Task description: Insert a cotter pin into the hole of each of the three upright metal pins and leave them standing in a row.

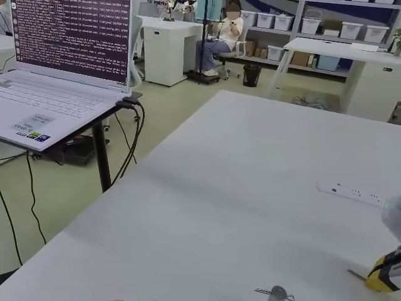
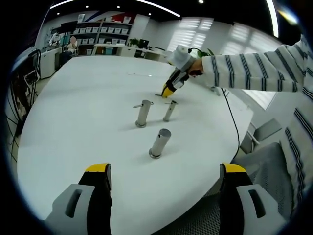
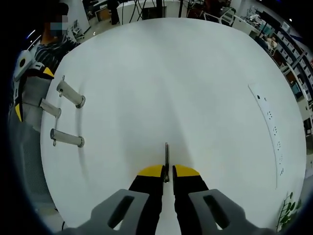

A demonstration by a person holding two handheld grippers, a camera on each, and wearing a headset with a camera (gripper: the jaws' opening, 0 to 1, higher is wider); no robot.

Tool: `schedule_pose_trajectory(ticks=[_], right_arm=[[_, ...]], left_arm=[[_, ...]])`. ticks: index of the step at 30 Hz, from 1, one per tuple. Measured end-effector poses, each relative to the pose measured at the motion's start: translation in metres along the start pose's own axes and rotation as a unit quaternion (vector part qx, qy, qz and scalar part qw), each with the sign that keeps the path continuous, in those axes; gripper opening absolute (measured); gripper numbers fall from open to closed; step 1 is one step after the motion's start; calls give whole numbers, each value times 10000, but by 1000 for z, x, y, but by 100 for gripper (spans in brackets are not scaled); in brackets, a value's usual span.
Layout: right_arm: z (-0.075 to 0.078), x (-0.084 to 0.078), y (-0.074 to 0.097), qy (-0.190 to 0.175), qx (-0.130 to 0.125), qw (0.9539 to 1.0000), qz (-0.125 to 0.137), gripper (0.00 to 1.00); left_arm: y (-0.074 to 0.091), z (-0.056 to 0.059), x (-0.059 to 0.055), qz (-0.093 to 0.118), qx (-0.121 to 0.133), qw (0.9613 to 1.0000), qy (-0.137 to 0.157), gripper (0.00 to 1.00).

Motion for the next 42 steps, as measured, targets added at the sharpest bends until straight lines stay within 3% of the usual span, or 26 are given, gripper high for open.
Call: schedule_pose_trajectory(ticks=[7, 12, 16, 21, 25, 33, 42], right_arm=[[-3, 3, -1, 325, -37, 9993, -178, 0], [-6, 7, -2, 834, -102, 9957, -388, 0], [-7, 6, -1, 1086, -130, 9934, -333, 0], [-6, 6, -1, 902, -206, 9953, -279, 0], [-8, 7, -1, 1003, -307, 9938, -363, 0], [-11, 12, 10, 1321, -392, 9902, -230, 0], [-18, 16, 44, 1693, -645, 9832, 201, 0]], left_arm=[[0, 4, 2, 62, -32, 10000, 20, 91], [1, 5, -1, -5, 24, 10000, -21, 91], [3, 4, -1, 79, 100, 9999, -48, 89], [5, 3, 0, 127, 164, 9998, -53, 89], [8, 8, 2, 139, 160, 9997, -131, 89], [10, 13, 12, 219, 196, 9992, -253, 87], [10, 13, 20, 361, 268, 9987, -224, 86]])
Point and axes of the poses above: the centre of the closed fingertips' face, and the gripper's own axes: y roughly backward along the fingers, z roughly to its right, x roughly out of its top, the point moved 7 cm from there along y, roughly backward along the fingers, and after that the axes turned 2 degrees about z, right-handed, at the moved point
